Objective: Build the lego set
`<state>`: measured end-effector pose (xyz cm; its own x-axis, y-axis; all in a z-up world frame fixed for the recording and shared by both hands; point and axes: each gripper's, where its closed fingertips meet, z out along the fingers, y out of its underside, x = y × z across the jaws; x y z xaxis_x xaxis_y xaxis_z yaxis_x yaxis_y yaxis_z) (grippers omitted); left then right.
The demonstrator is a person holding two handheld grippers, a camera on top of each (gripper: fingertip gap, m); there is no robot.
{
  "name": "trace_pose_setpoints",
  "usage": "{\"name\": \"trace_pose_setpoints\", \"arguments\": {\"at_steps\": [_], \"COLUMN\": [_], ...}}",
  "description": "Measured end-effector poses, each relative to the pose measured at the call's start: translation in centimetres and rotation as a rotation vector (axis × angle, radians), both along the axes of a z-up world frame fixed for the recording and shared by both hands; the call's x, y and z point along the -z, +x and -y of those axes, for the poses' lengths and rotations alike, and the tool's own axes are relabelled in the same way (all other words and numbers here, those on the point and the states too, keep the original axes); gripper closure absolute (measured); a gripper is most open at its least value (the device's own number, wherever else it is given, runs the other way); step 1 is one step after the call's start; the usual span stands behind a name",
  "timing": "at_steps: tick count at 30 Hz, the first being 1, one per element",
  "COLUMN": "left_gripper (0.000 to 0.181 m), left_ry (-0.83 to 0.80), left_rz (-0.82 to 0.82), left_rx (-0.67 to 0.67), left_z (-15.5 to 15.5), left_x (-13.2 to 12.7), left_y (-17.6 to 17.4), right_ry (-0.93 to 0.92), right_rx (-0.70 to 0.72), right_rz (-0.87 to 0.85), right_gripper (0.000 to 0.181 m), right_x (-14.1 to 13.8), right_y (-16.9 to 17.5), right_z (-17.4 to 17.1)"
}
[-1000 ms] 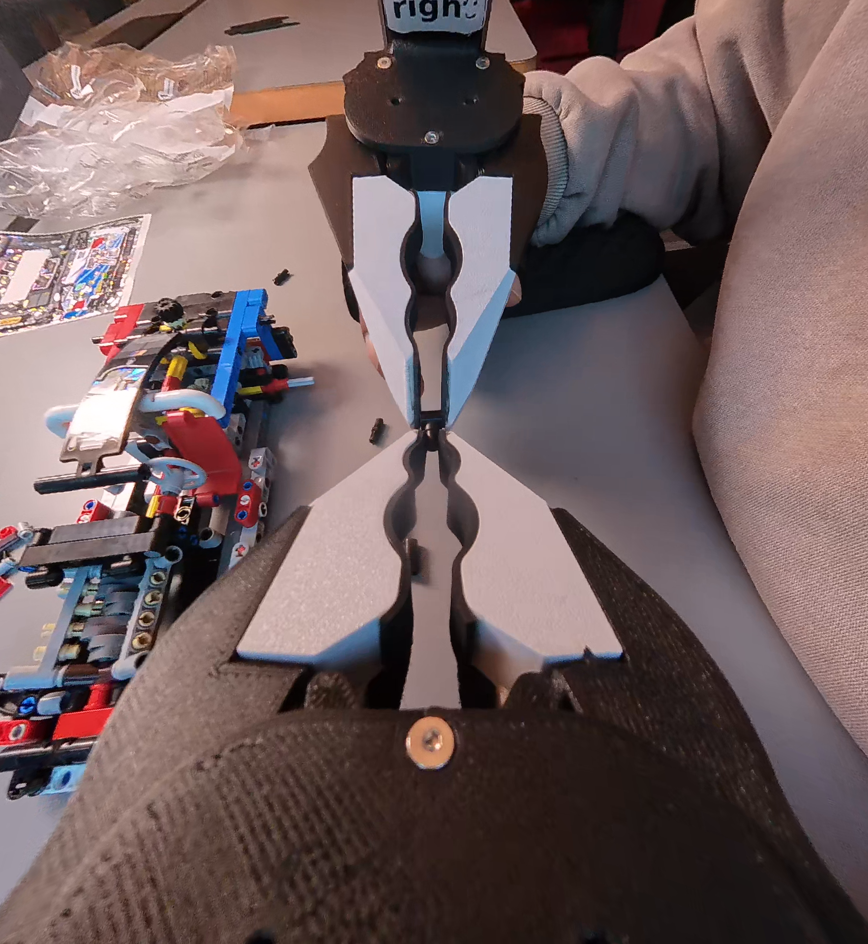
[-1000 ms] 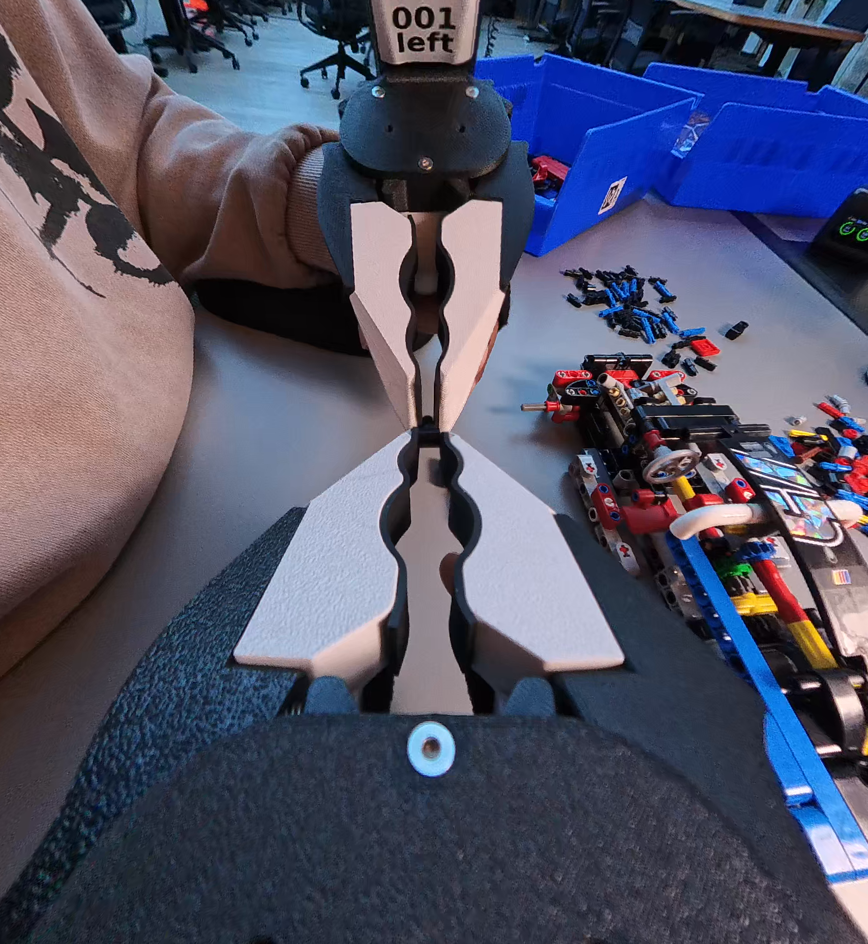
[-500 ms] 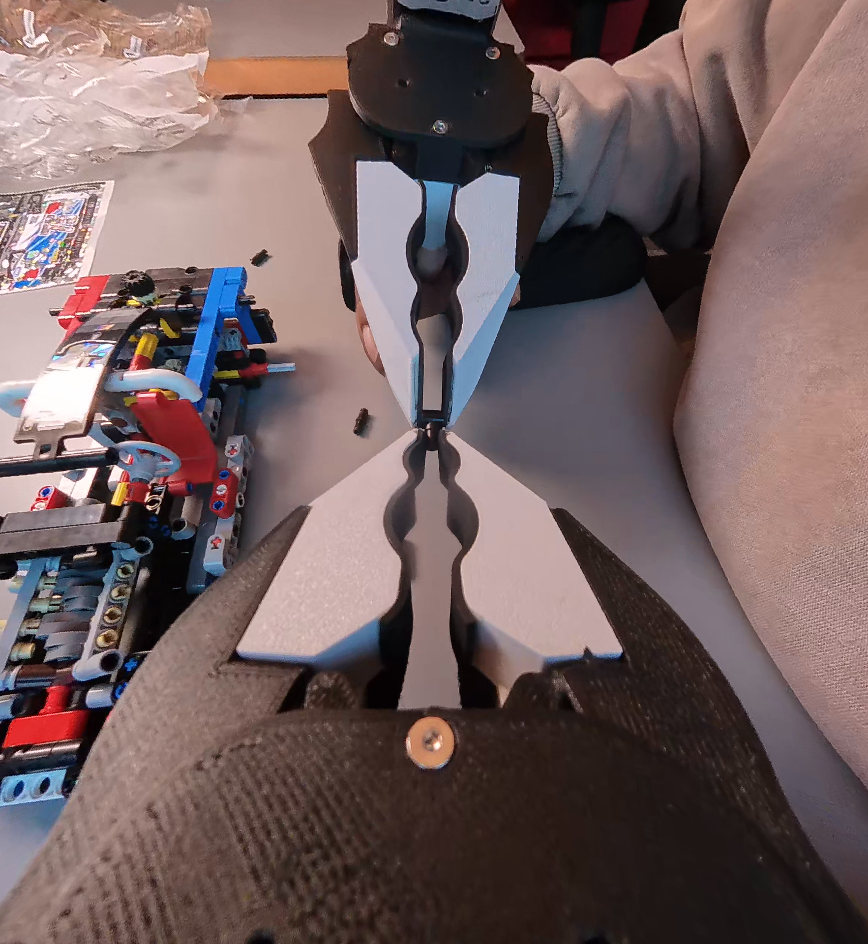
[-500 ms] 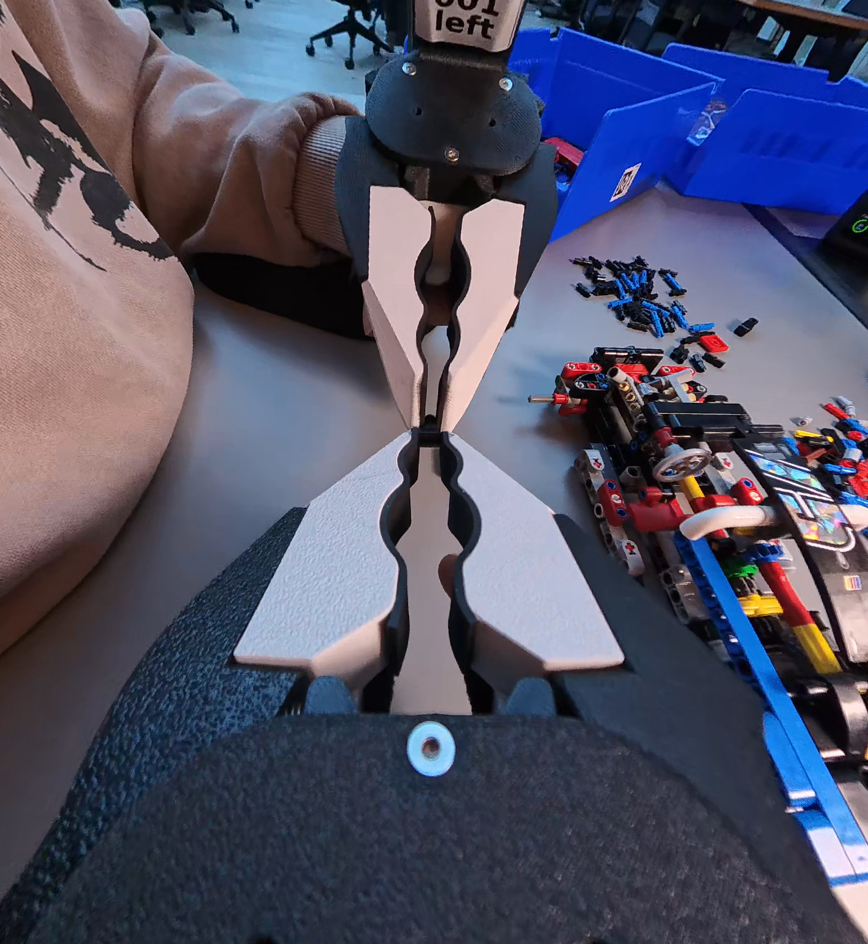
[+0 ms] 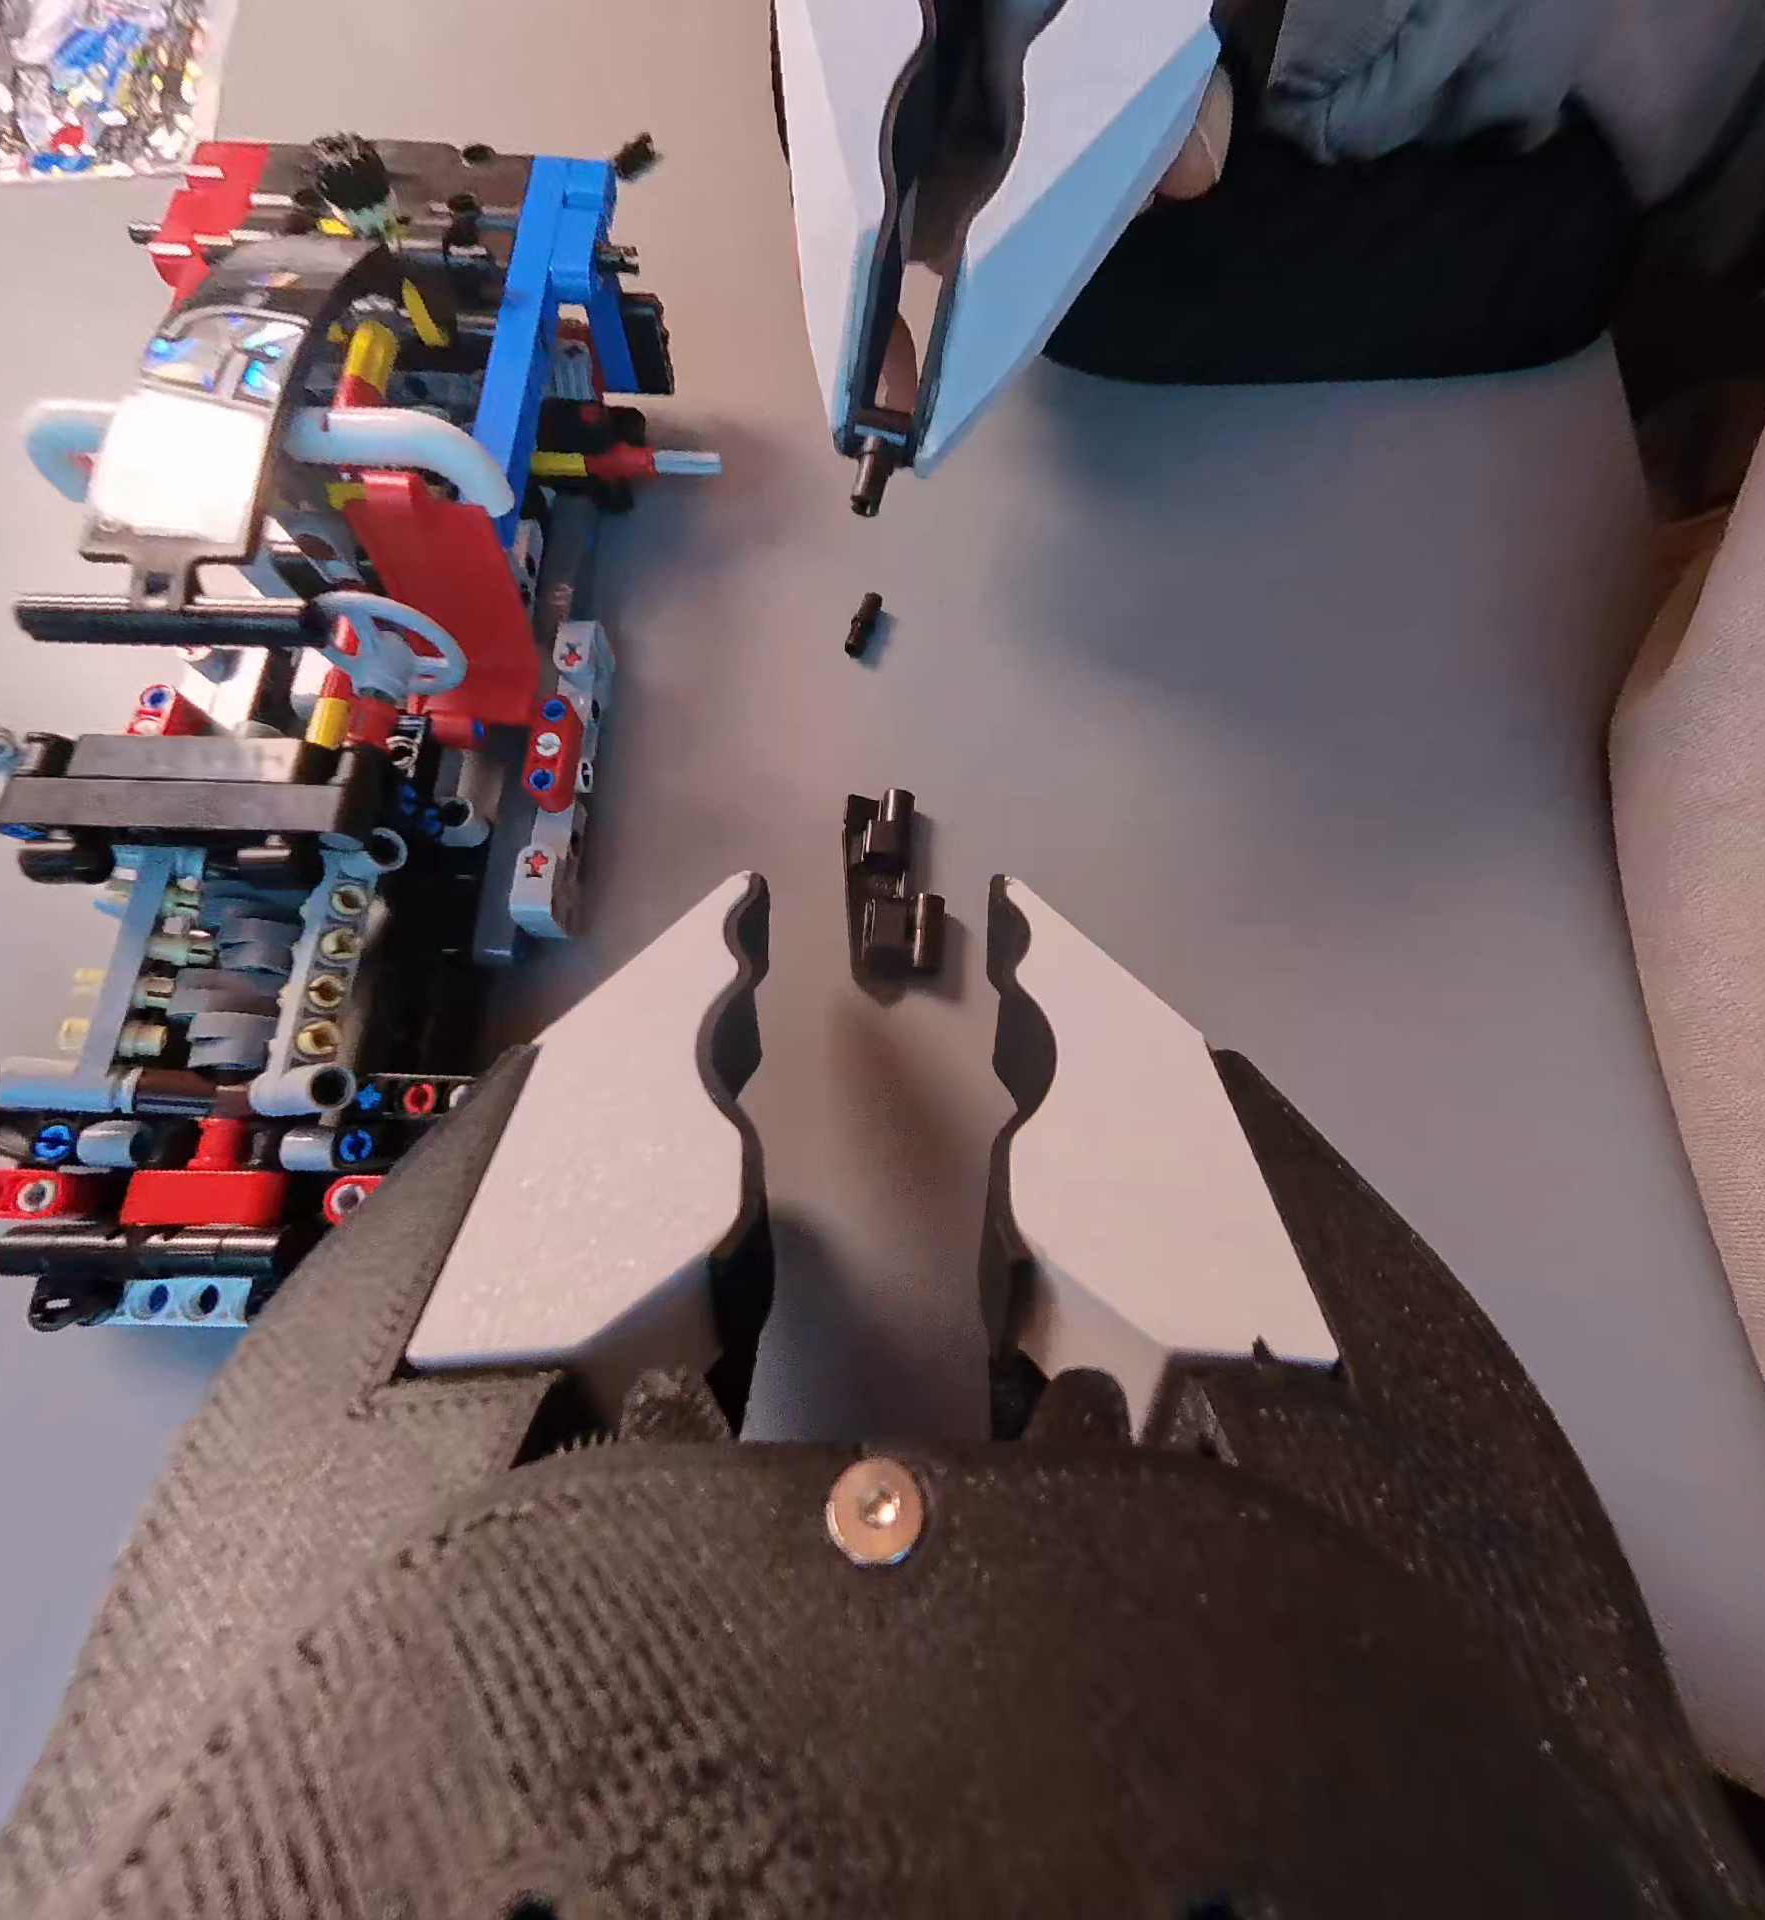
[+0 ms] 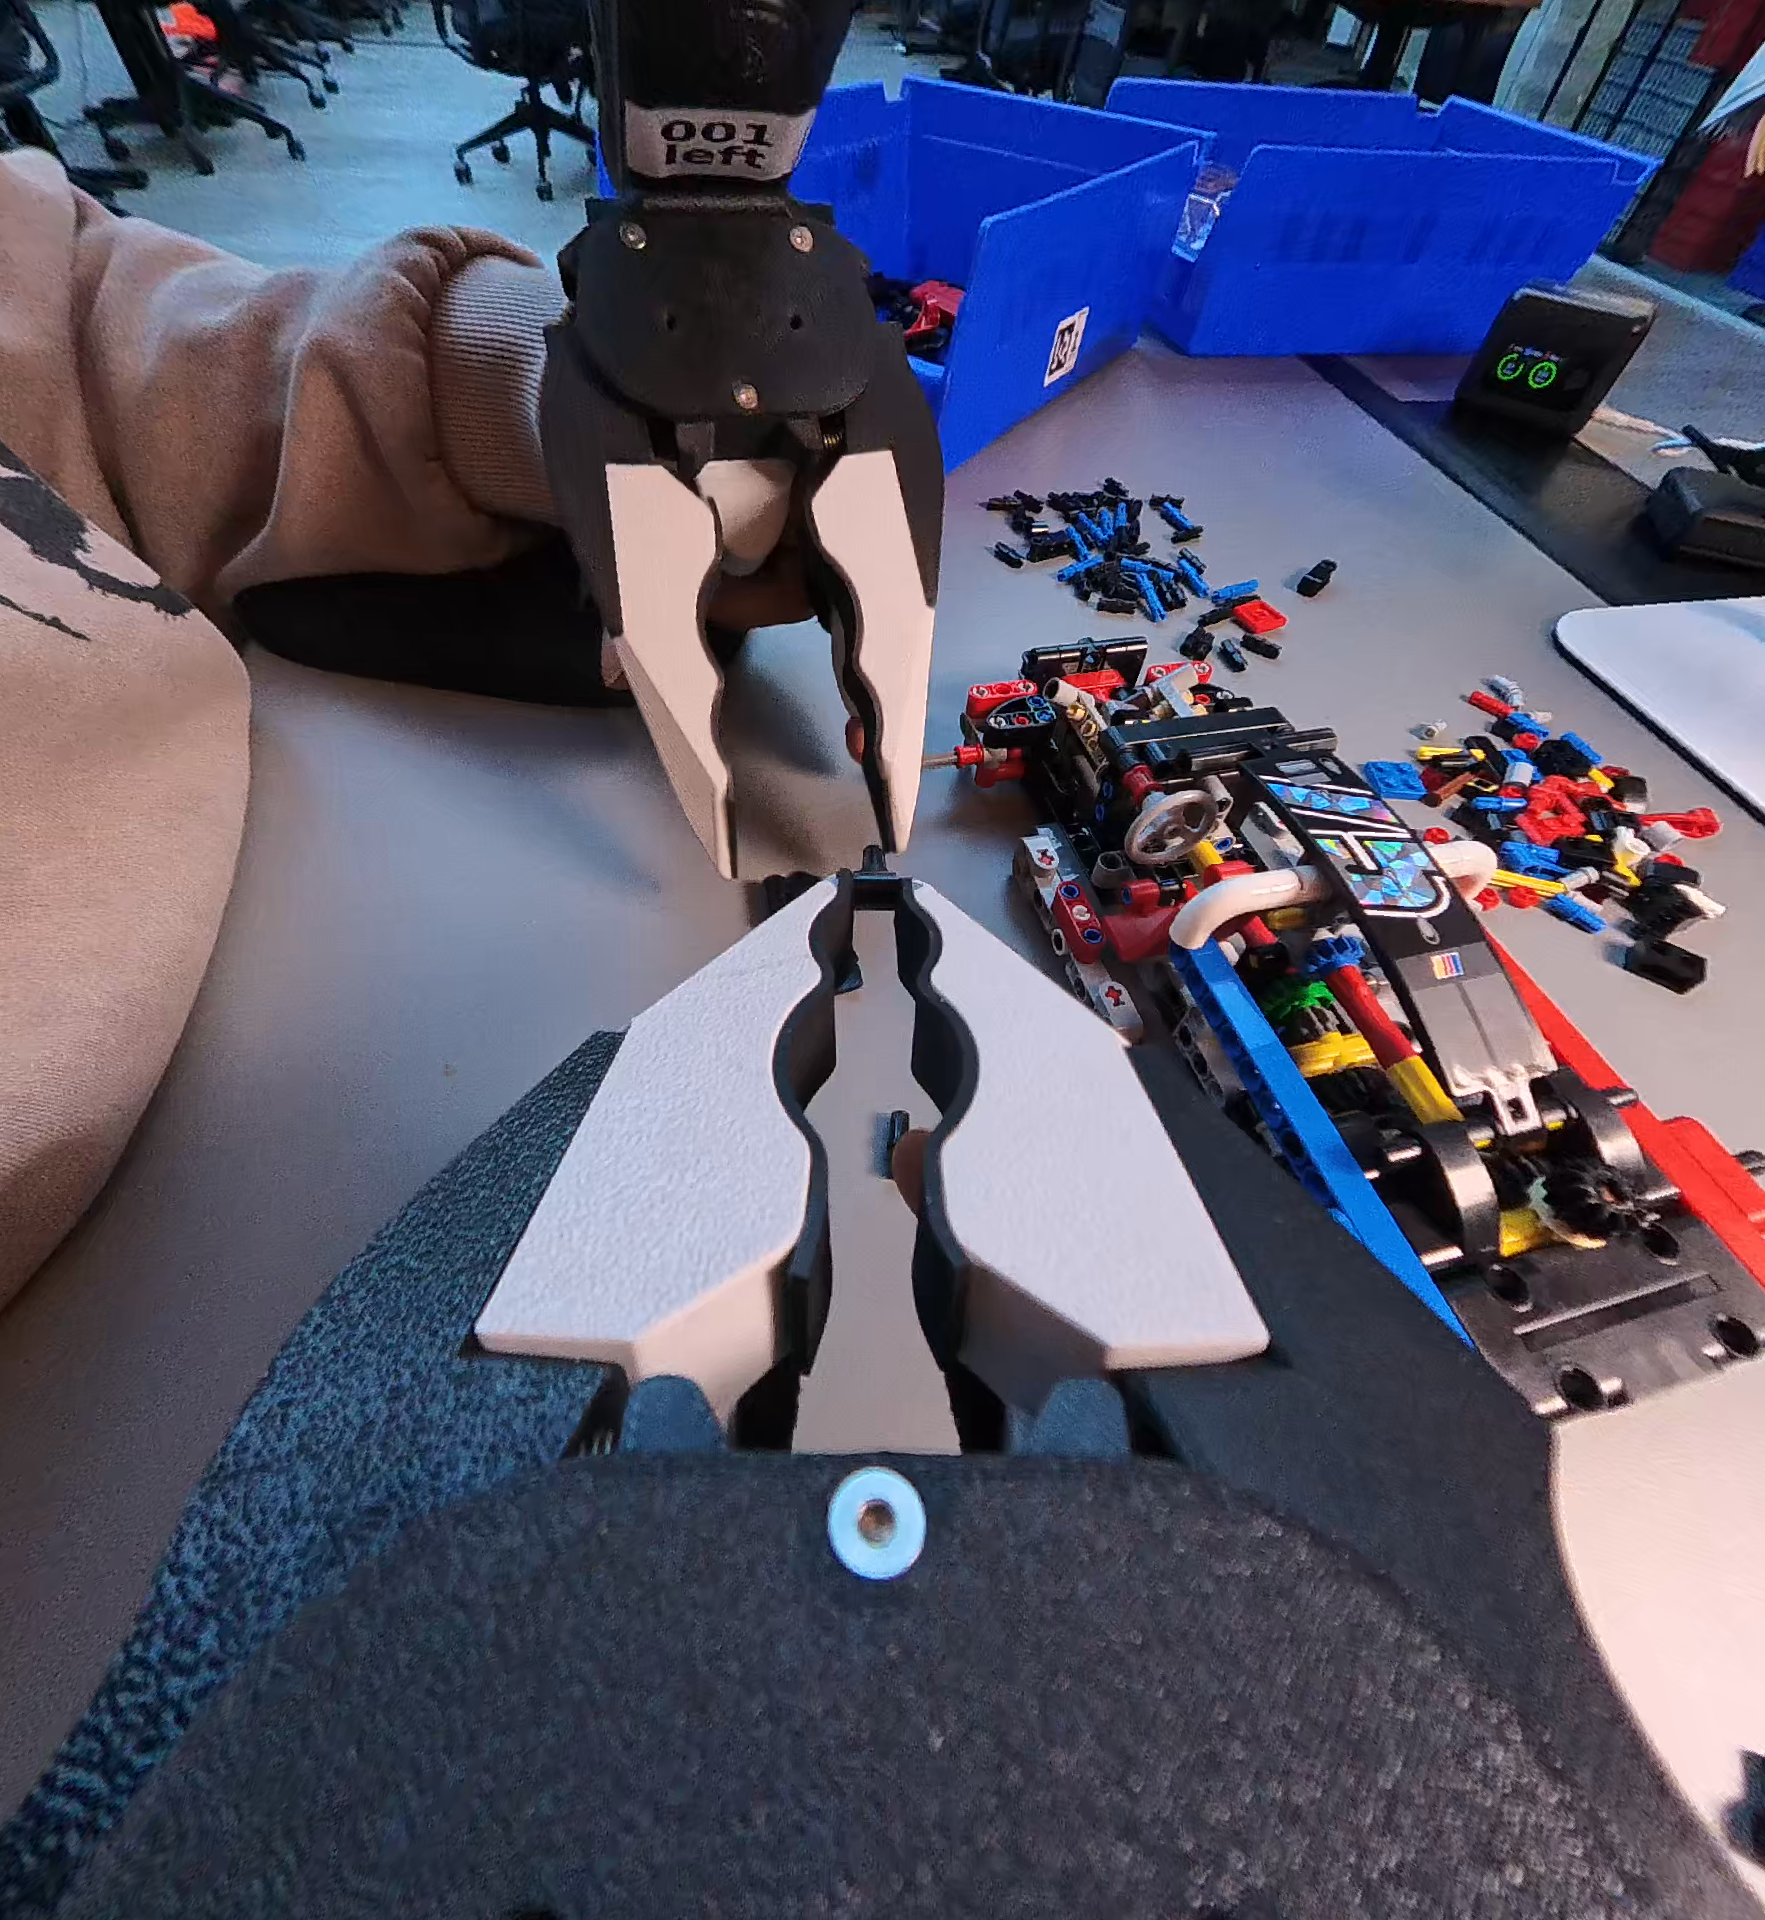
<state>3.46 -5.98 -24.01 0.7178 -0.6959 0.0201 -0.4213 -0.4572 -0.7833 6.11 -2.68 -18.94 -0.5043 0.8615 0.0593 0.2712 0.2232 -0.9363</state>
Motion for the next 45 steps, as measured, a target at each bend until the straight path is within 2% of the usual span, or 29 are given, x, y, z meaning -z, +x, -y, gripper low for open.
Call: {"name": "trace_pose_setpoints", "arguments": {"at_steps": [5,11,14,20,31,40,45], "left_gripper": [0.14,0.149,0.163,0.168,0.168,0.168,0.168], "left_ry": [-0.067,-0.039,-0.027,0.024,0.253,0.296,0.268], "left_rz": [-0.083,-0.124,-0.132,-0.164,-0.074,-0.019,-0.014], "left_rx": [0.016,0.017,0.036,0.037,-0.007,0.004,0.006], "left_z": [0.1,-0.2,-0.1,-0.6,-2.0,-1.9,-1.8], "left_x": [1.7,1.9,1.9,1.7,-2.7,-3.8,-3.3], "left_y": [0.1,0.2,0.6,0.7,1.6,2.4,2.5], "right_ry": [0.018,0.004,0.009,0.027,0.077,0.088,0.1], "right_rx": [-0.006,-0.006,-0.016,-0.033,-0.078,-0.067,-0.074], "right_rz": [0.004,-0.007,-0.009,-0.018,-0.009,0.001,0.023], "right_gripper": [0.176,0.176,0.176,0.176,0.176,0.176,0.175], "right_x": [0.2,0.1,0.2,0.3,0.7,0.9,1.4], "right_y": [0.0,0.0,0.0,0.2,0.2,-0.1,0.0], "right_z": [0.2,-0.1,0.1,0.3,1.6,1.8,1.9]}}
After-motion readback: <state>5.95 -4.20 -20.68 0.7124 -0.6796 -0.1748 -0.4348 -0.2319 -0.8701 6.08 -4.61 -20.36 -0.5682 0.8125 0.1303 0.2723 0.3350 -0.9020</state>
